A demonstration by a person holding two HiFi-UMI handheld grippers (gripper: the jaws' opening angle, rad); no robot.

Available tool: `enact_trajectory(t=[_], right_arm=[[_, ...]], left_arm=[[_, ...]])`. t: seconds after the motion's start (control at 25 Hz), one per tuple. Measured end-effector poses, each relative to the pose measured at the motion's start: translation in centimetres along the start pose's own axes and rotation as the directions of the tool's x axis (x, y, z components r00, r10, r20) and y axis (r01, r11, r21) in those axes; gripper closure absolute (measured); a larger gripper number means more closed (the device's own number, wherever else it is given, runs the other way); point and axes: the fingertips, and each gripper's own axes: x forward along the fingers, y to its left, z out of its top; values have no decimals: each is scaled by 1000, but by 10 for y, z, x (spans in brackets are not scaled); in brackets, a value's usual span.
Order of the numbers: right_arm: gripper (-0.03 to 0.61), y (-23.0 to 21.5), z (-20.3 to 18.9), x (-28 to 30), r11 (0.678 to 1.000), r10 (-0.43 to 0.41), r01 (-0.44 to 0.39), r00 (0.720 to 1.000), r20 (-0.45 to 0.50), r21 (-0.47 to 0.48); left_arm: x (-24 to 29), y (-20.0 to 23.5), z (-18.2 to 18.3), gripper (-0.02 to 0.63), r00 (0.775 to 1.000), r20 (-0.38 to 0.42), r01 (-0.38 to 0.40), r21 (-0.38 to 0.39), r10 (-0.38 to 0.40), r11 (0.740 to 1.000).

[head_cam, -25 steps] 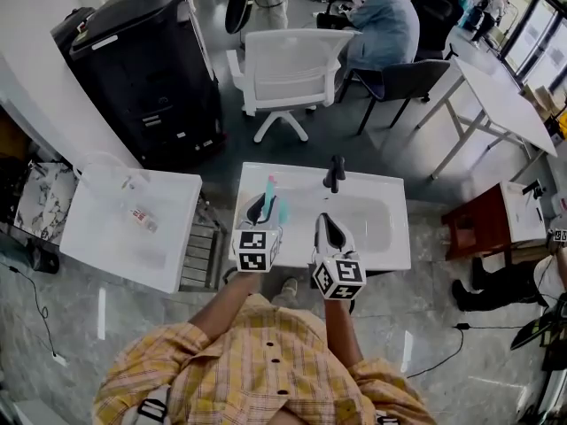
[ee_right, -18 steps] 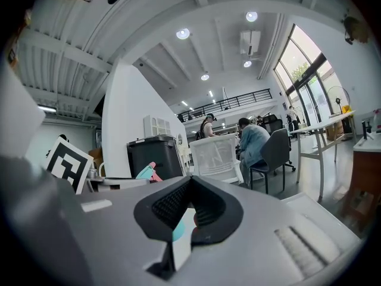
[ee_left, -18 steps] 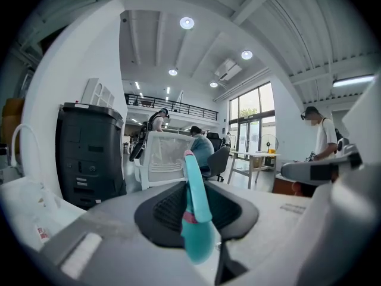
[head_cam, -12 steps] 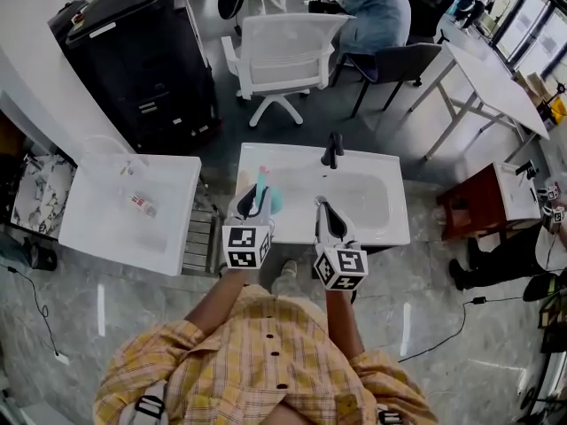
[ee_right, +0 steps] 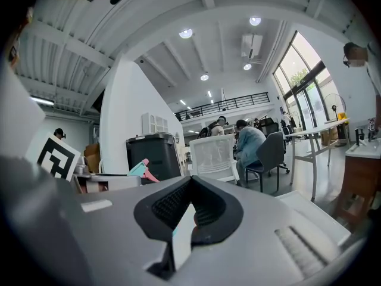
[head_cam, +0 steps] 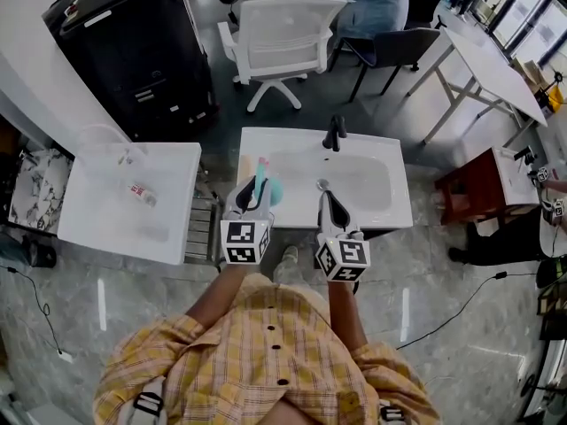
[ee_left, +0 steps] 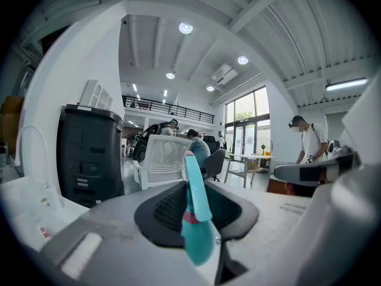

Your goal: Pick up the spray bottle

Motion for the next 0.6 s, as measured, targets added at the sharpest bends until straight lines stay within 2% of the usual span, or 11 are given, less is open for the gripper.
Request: enact_trajectory(t=[0.6], right_arm=[[578, 6, 1, 9, 1000, -14, 14, 1000, 3, -18]], left_arm=[[-3, 6, 5, 535, 1000, 16, 12, 22, -13, 1000]])
